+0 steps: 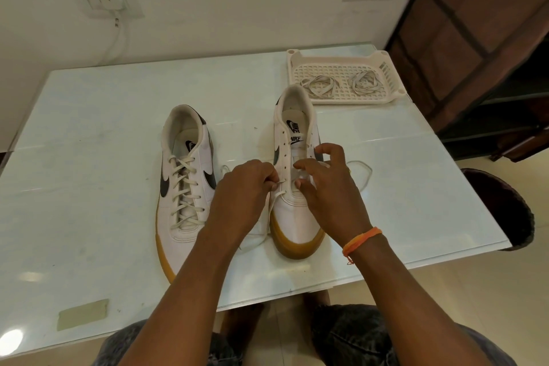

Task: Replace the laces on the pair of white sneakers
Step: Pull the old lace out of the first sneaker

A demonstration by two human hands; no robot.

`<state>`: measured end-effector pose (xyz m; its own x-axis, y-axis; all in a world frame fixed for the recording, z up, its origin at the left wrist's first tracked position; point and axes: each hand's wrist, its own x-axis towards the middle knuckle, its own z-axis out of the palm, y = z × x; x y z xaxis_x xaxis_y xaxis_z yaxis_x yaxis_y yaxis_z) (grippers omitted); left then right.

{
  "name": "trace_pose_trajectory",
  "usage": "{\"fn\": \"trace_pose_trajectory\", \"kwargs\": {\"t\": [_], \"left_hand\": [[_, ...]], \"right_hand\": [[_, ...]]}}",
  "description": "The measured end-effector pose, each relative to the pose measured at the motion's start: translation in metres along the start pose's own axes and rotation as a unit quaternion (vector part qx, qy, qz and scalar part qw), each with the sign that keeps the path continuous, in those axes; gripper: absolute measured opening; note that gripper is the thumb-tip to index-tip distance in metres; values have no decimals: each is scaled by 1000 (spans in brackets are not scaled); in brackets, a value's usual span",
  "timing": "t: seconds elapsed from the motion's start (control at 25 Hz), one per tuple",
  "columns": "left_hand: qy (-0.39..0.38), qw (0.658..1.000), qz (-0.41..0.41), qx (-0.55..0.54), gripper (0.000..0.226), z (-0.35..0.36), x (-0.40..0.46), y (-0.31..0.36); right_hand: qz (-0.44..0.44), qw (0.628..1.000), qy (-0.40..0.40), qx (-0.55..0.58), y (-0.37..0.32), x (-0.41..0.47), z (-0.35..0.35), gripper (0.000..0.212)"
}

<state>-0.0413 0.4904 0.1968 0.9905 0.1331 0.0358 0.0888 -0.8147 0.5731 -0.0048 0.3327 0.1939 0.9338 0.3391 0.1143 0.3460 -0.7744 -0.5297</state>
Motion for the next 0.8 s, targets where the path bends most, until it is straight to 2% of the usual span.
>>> {"fn": "trace_pose_trajectory", "kwargs": {"t": [0.12,0.28,0.4,0.48,0.6,0.64,0.76,0.8], "left_hand": [[31,994,72,73,8,3,-2,-5],[76,993,92,12,9,-8,-2,12],[92,994,46,-33,7,-15,1,4],[74,997,1,-2,7,-16,2,-5],[60,994,-65,63,35,-19,-2,-8],[67,991,-89,70,36,-21,-5,-4],[59,983,-153,79,16,-23,-25,24],[37,983,-160,81,19,-18,-35,38]], "right_hand": [[7,1000,2,-2,0,1,-1,26],[29,1000,3,0,5,1,-6,17],[13,1000,4,-12,4,-1,-3,15],[26,999,11,15,3,0,-4,16],[56,995,4,85,3,1,-7,20],[59,994,-4,96,2,1,-9,18],[62,994,-15,94,1,3,-10,11],[64,994,-12,92,0,4,-11,11]]}}
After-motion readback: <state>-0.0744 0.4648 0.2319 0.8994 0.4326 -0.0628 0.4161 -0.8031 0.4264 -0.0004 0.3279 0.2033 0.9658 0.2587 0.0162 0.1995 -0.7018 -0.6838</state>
